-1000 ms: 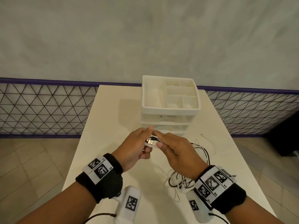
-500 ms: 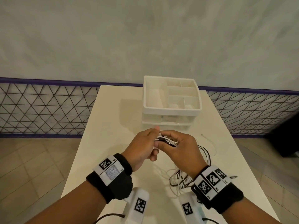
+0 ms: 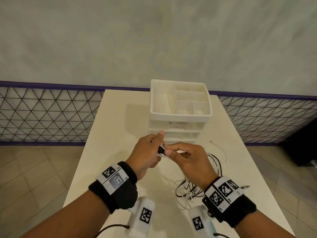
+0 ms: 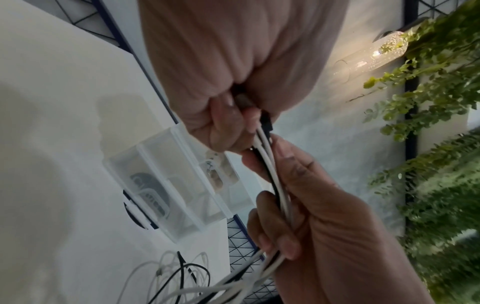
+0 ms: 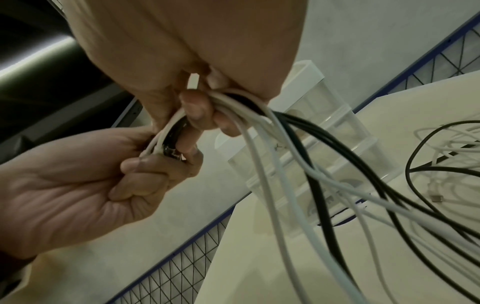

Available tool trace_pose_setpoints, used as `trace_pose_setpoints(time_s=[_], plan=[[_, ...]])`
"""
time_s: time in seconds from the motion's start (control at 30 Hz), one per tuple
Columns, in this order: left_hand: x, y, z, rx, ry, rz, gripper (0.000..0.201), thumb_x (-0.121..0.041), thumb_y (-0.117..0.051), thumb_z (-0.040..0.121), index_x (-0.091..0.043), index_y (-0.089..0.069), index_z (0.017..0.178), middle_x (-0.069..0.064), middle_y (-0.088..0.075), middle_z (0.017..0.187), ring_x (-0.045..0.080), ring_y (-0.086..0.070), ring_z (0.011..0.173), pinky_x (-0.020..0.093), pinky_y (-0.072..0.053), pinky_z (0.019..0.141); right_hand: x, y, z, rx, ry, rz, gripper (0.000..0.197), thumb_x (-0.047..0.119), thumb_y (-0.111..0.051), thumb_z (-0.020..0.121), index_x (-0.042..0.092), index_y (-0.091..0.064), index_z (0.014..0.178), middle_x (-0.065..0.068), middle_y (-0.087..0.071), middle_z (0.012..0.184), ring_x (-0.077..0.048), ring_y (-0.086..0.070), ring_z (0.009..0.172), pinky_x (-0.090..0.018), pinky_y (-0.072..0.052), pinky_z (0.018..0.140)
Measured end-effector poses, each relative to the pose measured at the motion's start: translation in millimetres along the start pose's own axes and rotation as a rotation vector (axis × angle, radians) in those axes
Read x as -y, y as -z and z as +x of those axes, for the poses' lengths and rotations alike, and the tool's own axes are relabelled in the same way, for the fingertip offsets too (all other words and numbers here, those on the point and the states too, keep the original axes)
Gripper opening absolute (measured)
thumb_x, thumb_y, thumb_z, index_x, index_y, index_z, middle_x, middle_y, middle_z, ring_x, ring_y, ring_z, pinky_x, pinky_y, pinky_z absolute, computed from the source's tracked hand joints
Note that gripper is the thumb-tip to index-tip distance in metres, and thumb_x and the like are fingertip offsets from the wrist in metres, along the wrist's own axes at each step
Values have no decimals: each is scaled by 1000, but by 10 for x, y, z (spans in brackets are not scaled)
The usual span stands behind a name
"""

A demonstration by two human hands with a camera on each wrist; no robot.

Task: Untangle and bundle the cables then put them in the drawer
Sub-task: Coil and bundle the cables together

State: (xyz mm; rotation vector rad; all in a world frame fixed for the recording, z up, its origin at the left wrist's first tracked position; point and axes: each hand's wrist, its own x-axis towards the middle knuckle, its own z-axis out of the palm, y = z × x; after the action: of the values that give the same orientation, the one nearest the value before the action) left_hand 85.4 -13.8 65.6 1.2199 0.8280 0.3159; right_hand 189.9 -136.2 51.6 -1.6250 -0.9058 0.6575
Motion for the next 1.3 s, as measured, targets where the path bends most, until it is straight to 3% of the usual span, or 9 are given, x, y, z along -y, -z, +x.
trace_pose_setpoints(time_s=[0.13,0.2,0.3,0.47,0.6,0.73,1.0,1.2,1.3], plan=[[-17,-19,49,-140,-40,137,27,-28,-49,98,-8,-55,80,4,-50,63,14,-39,43,25,-30,43,-14,-16,16,13,-9,-45,20,24,-71,91,23,-73,111,4,-77,79,-5,-56,51,-17,-44,53],[-32,-23,64,-188,-62,163,26,-30,-48,97,-9,-53,82,6,-52,66,18,-40,49,27,-33,46,-11,3,36,45,-9,-129,11,31,-68,93,21,-73,91,1,-71,65,-7,-49,48,-22,-40,51],[-74,-32,26,-69,-52,86,26,-32,-50,99,-9,-55,88,8,-53,68,19,-44,54,29,-38,47,-10,25,75,36,15,-206,36,32,-67,94,20,-66,60,2,-53,48,-5,-38,44,-22,-33,49],[-154,30,-15,45,-66,10,19,-24,-56,99,-7,-60,89,10,-53,70,15,-43,48,24,-34,42,41,32,173,57,31,-172,31,38,-64,94,26,-66,65,11,-41,49,-13,-33,48,-29,-30,50],[-157,0,39,-111,-82,74,17,-23,-55,97,-11,-55,85,12,-57,78,15,-42,50,24,-33,44,78,-42,246,80,45,-225,51,42,-47,102,0,-58,75,4,-43,56,-12,-33,51,-31,-35,55],[-224,5,41,-12,-56,8,24,-28,-57,99,-7,-59,90,13,-57,77,16,-42,49,19,-29,38,109,-2,254,35,110,-242,52,32,-52,102,-6,-47,67,-4,-37,56,-11,-31,51,-21,-29,51],[-236,-6,55,-19,-89,-47,28,-32,-59,98,-5,-57,88,13,-59,79,16,-51,51,22,-36,40,110,2,252,37,162,-390,26,39,-52,101,20,-70,99,-6,-74,85,-25,-66,81,-42,-53,75],[-138,-34,28,-124,-368,209,28,-45,-64,91,-19,-66,80,6,-68,72,16,-55,56,30,-44,52,151,15,292,35,105,-222,27,27,-52,103,21,-67,80,20,-53,52,-1,-47,54,-15,-38,60],[-128,-11,85,-199,-310,188,28,-34,-60,94,-17,-61,71,5,-63,70,19,-52,57,31,-43,55,125,-10,264,51,199,-317,22,31,-49,103,29,-65,88,20,-62,63,-2,-56,61,-20,-43,60]])
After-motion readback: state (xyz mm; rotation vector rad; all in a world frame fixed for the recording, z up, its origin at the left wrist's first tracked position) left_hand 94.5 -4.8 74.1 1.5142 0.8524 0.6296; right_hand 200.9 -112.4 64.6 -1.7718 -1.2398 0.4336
